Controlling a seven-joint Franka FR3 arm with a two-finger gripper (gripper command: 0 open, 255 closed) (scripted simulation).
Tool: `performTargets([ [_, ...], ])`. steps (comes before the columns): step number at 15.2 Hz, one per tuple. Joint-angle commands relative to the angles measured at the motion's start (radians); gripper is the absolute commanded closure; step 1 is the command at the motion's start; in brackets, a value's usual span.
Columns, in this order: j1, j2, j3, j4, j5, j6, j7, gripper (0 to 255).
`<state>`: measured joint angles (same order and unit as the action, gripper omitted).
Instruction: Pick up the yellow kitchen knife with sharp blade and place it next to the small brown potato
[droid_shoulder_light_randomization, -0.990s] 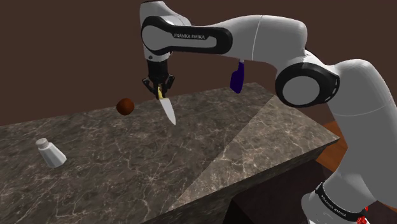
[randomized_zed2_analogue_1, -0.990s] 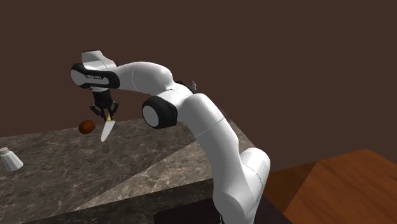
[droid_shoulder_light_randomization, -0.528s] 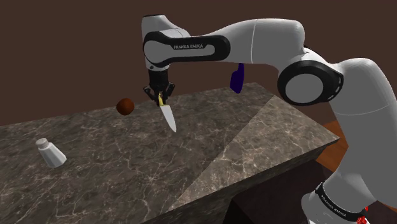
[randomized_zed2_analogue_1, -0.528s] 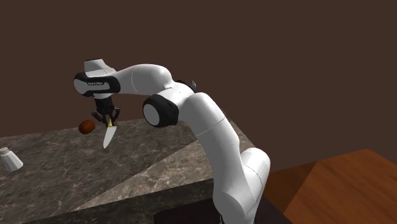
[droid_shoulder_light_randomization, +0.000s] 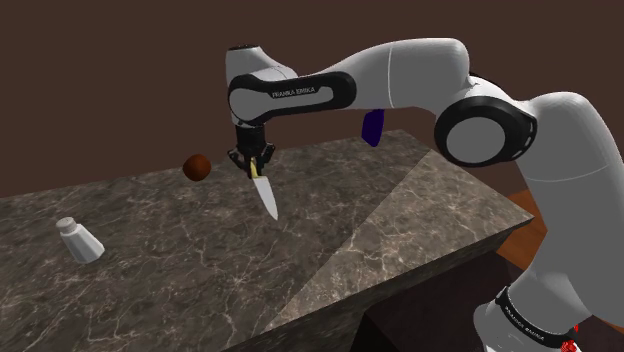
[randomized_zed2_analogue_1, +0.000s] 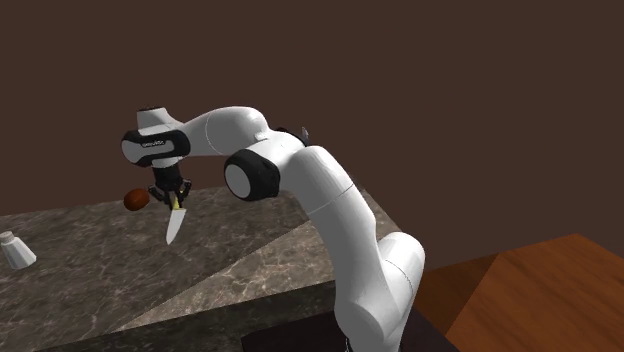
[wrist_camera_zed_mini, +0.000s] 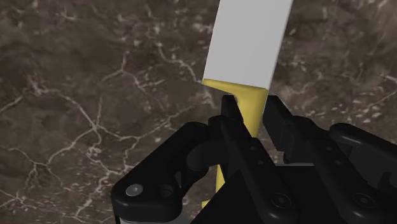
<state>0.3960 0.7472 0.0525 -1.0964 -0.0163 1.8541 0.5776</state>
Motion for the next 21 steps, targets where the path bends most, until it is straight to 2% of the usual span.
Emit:
performTargets([
  [1, 0.0, -0.004, 0.0, -0.032, 0.0, 0.029, 0.0, 255],
  [4, 0.0, 0.004, 0.0, -0.059, 0.0, 0.064, 0.0, 255],
  [11, 0.0, 0.004, 0.0, -0.059, 0.0, 0.064, 0.0, 255],
  [12, 0.0, 0.005, 0.0, -0.059, 0.0, 0.064, 0.0, 0],
  [17, 0.0, 0.005, 0.0, -0.059, 0.0, 0.064, 0.0, 0],
  [21, 0.0, -0.016, 0.0, 0.035, 0.001, -0.05, -0.001, 0],
])
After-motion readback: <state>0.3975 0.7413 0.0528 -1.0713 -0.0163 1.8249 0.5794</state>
